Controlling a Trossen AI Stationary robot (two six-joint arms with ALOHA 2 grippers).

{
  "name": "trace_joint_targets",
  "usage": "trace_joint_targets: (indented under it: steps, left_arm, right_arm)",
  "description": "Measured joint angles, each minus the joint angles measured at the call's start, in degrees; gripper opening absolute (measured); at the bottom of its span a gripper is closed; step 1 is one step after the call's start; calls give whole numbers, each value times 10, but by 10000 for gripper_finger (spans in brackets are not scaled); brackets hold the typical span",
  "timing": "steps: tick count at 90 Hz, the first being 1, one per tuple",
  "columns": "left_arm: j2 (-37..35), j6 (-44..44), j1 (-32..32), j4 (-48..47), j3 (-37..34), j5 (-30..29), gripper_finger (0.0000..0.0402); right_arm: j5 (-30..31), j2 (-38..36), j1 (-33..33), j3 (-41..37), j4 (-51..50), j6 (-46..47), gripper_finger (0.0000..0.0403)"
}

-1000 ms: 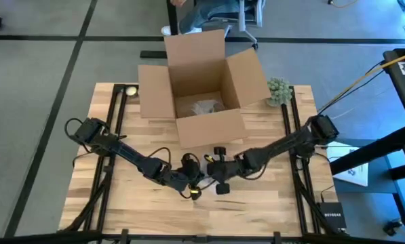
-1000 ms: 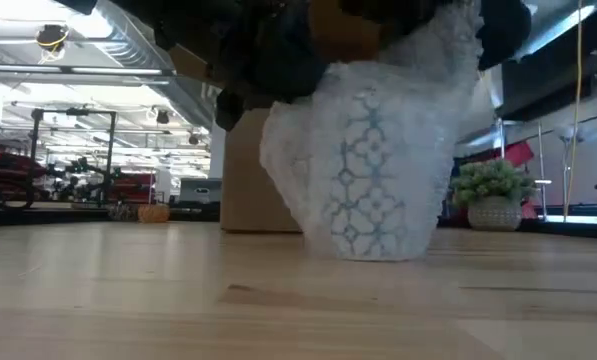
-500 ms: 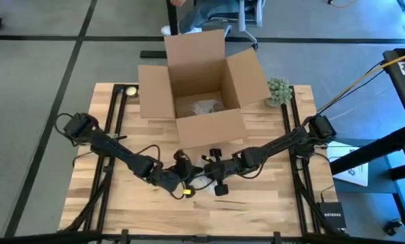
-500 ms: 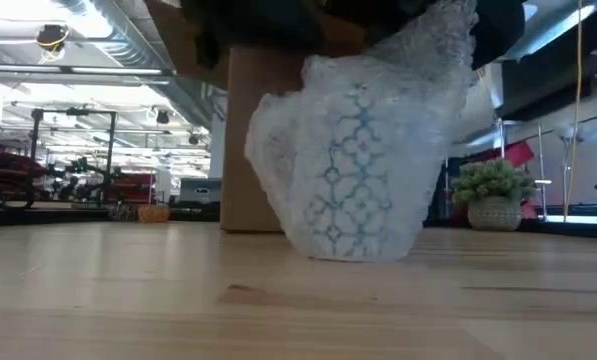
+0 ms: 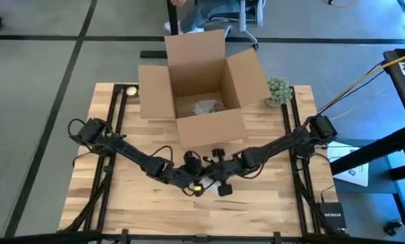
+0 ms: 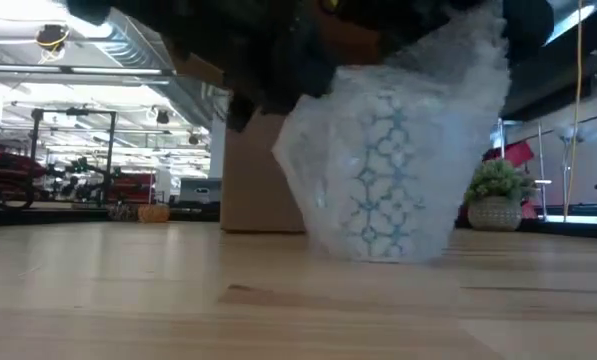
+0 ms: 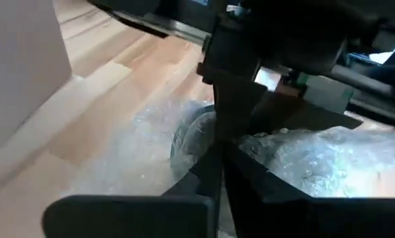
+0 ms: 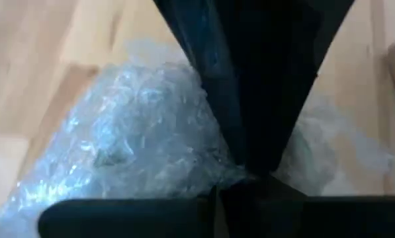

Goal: Wrap mug
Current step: Wrap the white patterned mug with the transparent bubble wrap

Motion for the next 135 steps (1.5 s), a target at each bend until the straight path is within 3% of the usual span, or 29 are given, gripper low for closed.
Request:
trace_joint_targets:
  steps: [15,23,30,57,74,90,106,120,135]
  left_arm:
    - [-12,29,-6,-8,-1,-14,0]
    - [-12,31,-5,-9,-2,-20,0]
    - [-12,27,-3,-9,-2,-20,0]
    - [-12,29,-7,-6,-2,-22,0]
    - [-12,43,-9,17,-3,-20,0]
    - [-11,123,-27,51,-4,-20,0]
    - [-11,97,-25,37,-4,-6,0]
    - [-15,36,-12,-31,1,15,0]
    - [-15,49,-13,-22,-1,15,0]
  right_arm:
    - [-9,-35,9,91,-120,30,1]
    - [-45,-34,19,111,-145,48,1]
    - [-56,-33,29,114,-133,60,1]
    - [18,73,9,73,-97,65,0]
    - [-12,101,7,71,-41,44,0]
    - [-22,104,7,71,-31,43,0]
    - [-26,103,8,72,-33,43,0]
    - [-26,88,7,105,-85,62,0]
    - [-26,43,7,178,-200,92,1]
